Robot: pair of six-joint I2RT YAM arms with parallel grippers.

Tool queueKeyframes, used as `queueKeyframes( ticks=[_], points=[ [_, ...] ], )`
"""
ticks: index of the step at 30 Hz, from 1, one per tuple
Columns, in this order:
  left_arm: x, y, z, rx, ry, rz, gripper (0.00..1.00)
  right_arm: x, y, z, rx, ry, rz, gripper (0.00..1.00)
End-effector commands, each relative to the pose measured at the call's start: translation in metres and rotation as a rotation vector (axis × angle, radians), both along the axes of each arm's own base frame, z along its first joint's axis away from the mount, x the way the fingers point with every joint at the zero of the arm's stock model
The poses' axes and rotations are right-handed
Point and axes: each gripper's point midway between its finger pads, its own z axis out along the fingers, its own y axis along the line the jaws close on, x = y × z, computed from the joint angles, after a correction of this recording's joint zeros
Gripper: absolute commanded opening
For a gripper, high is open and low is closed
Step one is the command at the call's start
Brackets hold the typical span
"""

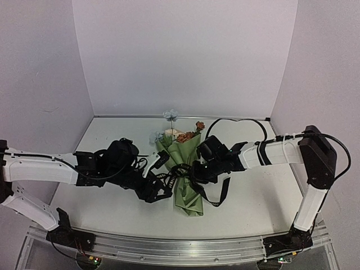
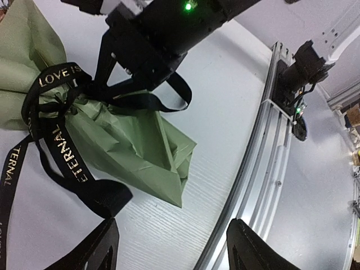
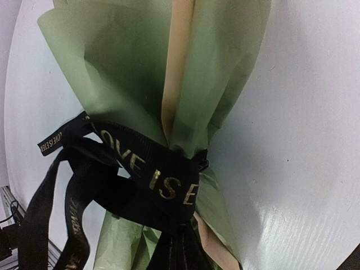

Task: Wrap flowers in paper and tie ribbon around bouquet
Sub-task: Tie the half-tied ribbon around the folded bouquet.

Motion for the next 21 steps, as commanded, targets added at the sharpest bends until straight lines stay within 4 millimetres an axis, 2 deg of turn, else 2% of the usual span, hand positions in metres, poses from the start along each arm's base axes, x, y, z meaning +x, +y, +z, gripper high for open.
queueKeyframes(
  ticks=[1, 5, 7, 11, 14, 18, 21],
  points=[
    [-0.002, 0.002, 0.03, -0.085, -0.014, 0.013, 0.71, 0.002, 0.001, 0.017, 0.033, -0.03, -0.001, 0.0],
    [-0.005, 0.003, 0.042, -0.104, -0.018, 0.004, 0.75, 0.001, 0.001, 0.018, 0.031, -0.029, 0.004, 0.0],
    [0.005, 0.007, 0.047, -0.101, -0.05, 0.06, 0.76, 0.0, 0.001, 0.021, 0.035, -0.031, 0.007, 0.0],
    [0.061, 0.022, 0.048, -0.05, -0.105, 0.234, 0.71, -0.001, 0.002, 0.028, 0.045, -0.036, 0.007, 0.0],
    [0.098, 0.021, 0.041, -0.029, -0.07, 0.227, 0.65, 0.0, 0.004, 0.033, 0.063, -0.029, -0.018, 0.0],
    [0.127, -0.001, 0.022, 0.029, -0.085, 0.167, 0.65, 0.002, 0.007, 0.035, 0.088, -0.005, -0.069, 0.0],
    [0.138, -0.015, 0.008, 0.046, -0.065, 0.124, 0.63, 0.004, 0.007, 0.035, 0.096, 0.003, -0.092, 0.0]
  ],
)
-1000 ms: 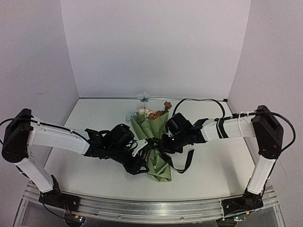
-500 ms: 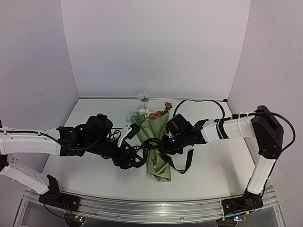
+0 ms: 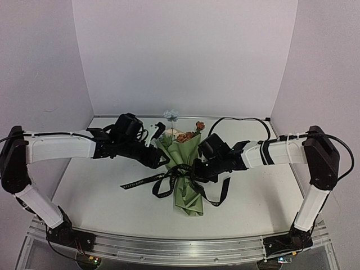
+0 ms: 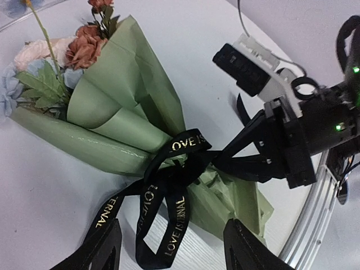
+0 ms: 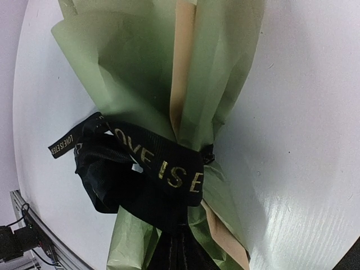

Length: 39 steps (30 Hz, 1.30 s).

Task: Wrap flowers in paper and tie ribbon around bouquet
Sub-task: Tie the half-tied ribbon around the folded bouquet.

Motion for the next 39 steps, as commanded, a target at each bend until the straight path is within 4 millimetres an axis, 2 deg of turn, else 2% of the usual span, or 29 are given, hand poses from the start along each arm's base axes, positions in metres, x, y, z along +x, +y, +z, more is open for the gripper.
queueKeyframes(
  ticks=[1, 5, 9, 17, 22, 30, 39],
  points=[
    [0.009, -0.028, -0.011, 0.019, 0.003, -0.128, 0.62, 0.006, 0.007, 0.024, 0.061, -0.02, -0.053, 0.0],
    [0.017, -0.039, -0.03, 0.046, 0.034, -0.156, 0.59, 0.007, 0.01, 0.025, 0.087, -0.019, -0.066, 0.0],
    [0.028, -0.041, -0.041, 0.083, 0.031, -0.13, 0.59, 0.007, 0.015, 0.023, 0.116, -0.004, -0.072, 0.0],
    [0.039, -0.05, -0.051, 0.101, 0.028, -0.13, 0.59, 0.005, 0.019, 0.02, 0.129, -0.012, -0.036, 0.0],
    [0.048, -0.051, -0.055, 0.127, 0.021, -0.119, 0.55, 0.005, 0.016, 0.017, 0.115, -0.025, -0.022, 0.0],
    [0.048, -0.055, -0.065, 0.125, 0.056, -0.165, 0.51, 0.004, 0.015, 0.012, 0.121, -0.031, 0.021, 0.0],
    [0.043, -0.061, -0.076, 0.123, 0.115, -0.232, 0.35, 0.008, 0.019, 0.005, 0.147, -0.027, 0.08, 0.0]
  ],
)
